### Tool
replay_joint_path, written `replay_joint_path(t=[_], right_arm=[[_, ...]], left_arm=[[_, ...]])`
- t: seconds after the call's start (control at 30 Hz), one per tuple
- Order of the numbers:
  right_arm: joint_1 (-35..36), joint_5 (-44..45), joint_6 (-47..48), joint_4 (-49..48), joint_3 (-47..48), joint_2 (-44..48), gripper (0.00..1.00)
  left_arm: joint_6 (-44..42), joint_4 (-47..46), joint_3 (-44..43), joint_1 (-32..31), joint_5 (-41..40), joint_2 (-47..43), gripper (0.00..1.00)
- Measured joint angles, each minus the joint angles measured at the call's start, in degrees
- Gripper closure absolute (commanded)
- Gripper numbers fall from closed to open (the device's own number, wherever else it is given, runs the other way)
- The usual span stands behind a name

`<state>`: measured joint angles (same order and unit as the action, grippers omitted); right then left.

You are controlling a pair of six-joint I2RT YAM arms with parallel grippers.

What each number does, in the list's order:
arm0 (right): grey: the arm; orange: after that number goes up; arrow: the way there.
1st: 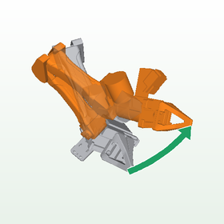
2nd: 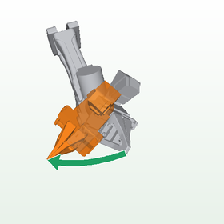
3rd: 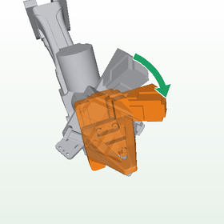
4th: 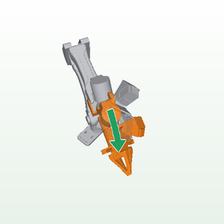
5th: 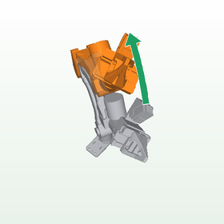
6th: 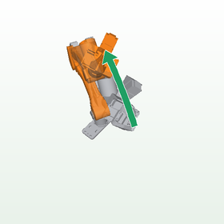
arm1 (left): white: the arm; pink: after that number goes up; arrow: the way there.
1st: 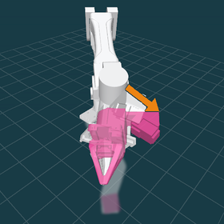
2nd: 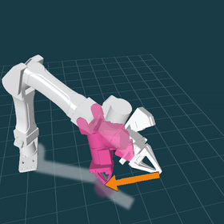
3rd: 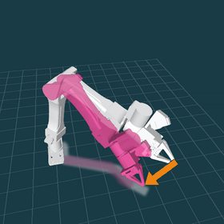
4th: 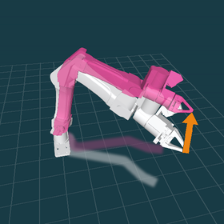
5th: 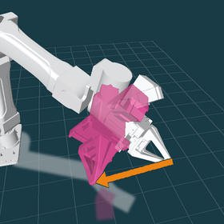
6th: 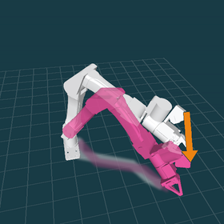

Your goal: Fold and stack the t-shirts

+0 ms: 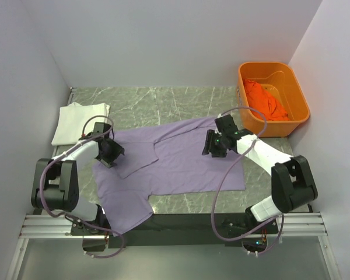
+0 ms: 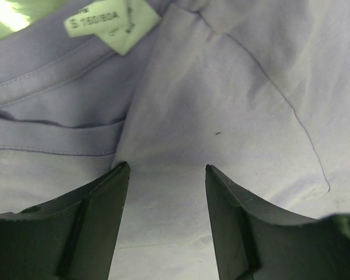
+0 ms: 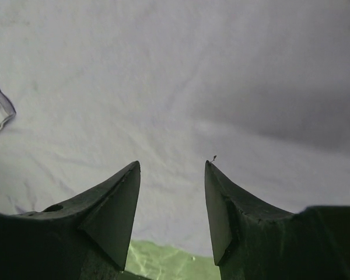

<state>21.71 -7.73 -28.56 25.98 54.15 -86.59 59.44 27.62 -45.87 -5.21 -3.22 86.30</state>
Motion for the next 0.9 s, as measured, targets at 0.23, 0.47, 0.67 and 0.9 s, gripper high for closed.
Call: replay_joint_path(t=[0.23, 0.47, 0.67, 0.9], right_arm=[[-3.5, 1.8, -2.6, 0.5, -2.2, 7.3, 0.43], [-5.2, 6.6, -5.3, -3.0, 1.6, 5.2, 0.51], [-5.7, 10.1, -8.5, -7.5, 11.1, -5.4, 0.53], [-7.0, 14.3, -12.6, -9.0, 18.8, -17.8, 0.53]], left_arm=[[-1.4, -0.3, 6.9, 8.7, 1.8, -7.6, 0.38], [-5.5, 3.5, 8.3, 13.8, 0.9, -11.6, 0.32], [-8.3, 6.6, 7.8, 13.9, -0.7, -18.5, 0.21], [-13.3, 4.9, 5.6, 13.9, -2.6, -25.5, 0.07]])
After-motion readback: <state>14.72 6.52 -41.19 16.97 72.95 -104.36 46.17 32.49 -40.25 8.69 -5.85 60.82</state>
